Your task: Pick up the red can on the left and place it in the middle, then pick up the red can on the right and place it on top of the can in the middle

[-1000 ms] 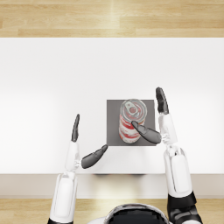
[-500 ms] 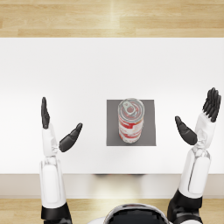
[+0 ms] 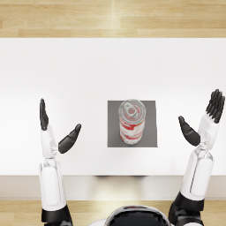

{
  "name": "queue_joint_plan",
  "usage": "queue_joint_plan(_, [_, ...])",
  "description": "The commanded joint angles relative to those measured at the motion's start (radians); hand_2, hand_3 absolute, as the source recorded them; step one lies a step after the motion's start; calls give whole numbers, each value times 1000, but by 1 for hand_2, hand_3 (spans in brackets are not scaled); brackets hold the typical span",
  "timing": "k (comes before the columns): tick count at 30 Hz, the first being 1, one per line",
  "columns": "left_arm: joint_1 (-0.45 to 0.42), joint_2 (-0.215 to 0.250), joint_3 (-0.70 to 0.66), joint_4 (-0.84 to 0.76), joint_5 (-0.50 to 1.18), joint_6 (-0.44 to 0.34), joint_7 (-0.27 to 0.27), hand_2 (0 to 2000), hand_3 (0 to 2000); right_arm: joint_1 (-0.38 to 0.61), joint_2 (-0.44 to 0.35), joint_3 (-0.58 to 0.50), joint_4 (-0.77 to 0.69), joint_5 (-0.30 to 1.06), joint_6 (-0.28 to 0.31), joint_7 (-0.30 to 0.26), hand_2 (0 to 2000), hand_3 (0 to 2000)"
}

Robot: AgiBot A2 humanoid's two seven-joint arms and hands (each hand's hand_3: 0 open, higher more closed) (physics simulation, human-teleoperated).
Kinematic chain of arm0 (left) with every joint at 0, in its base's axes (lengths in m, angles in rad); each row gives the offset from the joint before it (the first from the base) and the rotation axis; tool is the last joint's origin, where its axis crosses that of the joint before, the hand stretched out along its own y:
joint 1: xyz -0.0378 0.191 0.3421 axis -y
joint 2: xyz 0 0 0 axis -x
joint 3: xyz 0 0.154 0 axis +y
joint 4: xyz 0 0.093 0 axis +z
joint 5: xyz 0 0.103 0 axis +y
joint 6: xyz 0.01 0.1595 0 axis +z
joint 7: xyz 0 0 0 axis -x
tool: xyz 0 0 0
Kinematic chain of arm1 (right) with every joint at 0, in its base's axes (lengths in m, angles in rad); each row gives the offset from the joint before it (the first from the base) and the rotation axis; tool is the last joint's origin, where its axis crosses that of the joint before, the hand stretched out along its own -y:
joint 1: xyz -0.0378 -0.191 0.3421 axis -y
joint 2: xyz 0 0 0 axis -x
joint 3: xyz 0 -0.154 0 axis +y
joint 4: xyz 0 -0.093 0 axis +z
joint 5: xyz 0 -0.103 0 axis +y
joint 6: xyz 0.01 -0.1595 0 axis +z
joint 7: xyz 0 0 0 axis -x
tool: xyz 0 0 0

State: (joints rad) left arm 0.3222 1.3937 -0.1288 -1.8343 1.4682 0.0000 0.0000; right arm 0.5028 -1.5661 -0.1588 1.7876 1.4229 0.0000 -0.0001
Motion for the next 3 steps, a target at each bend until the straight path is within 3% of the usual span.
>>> queue_joint_plan(1, [0,0,0,0,0,0,0,0,0,0,0,0,0,0,0,0,0,0])
queue_joint_plan(3, [0,0,0,0,0,0,0,0,0,0,0,0,0,0,0,0,0,0])
